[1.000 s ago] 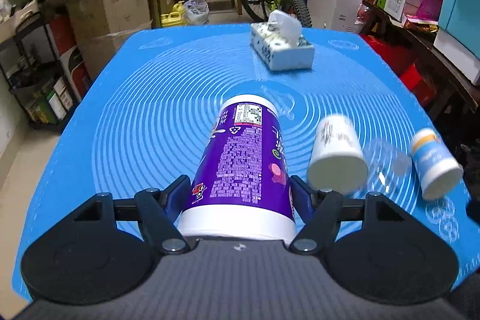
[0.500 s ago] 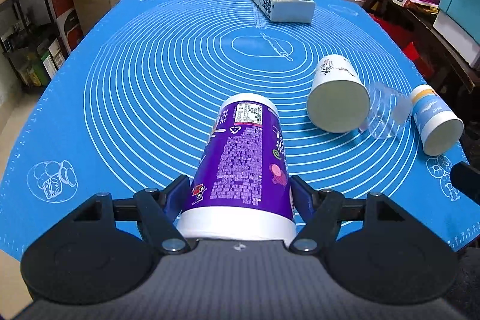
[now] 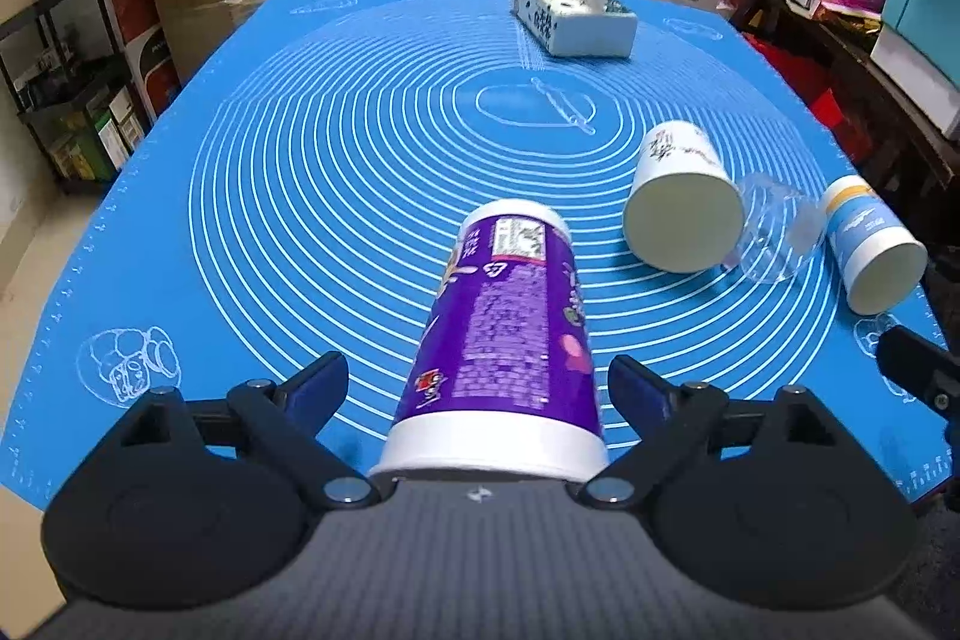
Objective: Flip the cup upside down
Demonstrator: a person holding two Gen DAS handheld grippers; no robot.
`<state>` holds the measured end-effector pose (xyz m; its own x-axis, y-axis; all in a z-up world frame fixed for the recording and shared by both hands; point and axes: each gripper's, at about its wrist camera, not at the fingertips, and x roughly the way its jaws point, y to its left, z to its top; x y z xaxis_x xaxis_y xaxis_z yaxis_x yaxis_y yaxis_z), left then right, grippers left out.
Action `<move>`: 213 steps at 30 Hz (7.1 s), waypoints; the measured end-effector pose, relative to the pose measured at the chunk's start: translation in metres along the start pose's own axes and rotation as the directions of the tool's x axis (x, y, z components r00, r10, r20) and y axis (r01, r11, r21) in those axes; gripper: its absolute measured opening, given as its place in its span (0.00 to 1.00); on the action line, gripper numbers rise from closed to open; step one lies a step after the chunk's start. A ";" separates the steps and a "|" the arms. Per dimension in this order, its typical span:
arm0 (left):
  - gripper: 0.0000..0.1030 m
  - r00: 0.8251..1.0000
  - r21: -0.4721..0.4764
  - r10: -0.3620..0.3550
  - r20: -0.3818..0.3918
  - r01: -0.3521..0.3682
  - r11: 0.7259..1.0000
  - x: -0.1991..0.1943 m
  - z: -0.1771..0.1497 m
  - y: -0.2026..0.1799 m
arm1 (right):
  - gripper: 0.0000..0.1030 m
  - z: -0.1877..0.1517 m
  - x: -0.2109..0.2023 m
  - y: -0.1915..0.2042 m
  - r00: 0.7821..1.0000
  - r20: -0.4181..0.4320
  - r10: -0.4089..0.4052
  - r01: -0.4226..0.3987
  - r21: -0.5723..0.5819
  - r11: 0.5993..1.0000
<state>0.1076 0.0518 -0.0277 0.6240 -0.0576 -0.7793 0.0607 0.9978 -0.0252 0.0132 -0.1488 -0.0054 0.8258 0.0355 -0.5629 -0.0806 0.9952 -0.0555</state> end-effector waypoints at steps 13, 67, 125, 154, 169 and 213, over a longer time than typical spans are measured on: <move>0.90 0.996 -0.007 -0.029 0.090 0.029 1.000 -0.047 0.010 0.011 | 0.98 0.024 -0.011 0.021 0.999 0.030 0.043 -0.041 -0.040 0.998; 0.91 0.987 -0.198 0.124 0.105 -0.102 0.975 -0.018 -0.009 0.102 | 0.65 -0.004 0.033 0.141 0.940 0.281 0.192 -0.130 -0.223 0.966; 0.91 0.983 0.009 0.004 0.183 -0.005 1.000 -0.076 -0.080 -0.025 | 0.92 -0.062 -0.067 -0.007 0.987 0.080 0.143 -0.141 -0.028 0.990; 0.91 0.985 0.028 0.008 0.171 -0.013 1.000 -0.075 -0.083 -0.031 | 0.92 -0.065 -0.068 -0.004 0.986 0.071 0.153 -0.151 -0.044 0.988; 0.91 0.987 0.033 0.011 0.160 -0.016 0.999 -0.072 -0.083 -0.030 | 0.92 -0.065 -0.067 -0.006 0.986 0.068 0.155 -0.153 -0.035 0.988; 0.92 0.987 0.039 0.017 0.159 -0.023 0.999 -0.071 -0.085 -0.030 | 0.92 -0.066 -0.064 -0.010 0.985 0.060 0.164 -0.162 -0.027 0.986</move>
<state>-0.0053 0.0284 -0.0247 0.7407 -0.0449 -0.6704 0.0761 0.9970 0.0172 -0.0756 -0.1666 -0.0230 0.8334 0.2034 -0.5138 -0.2286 0.9734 0.0144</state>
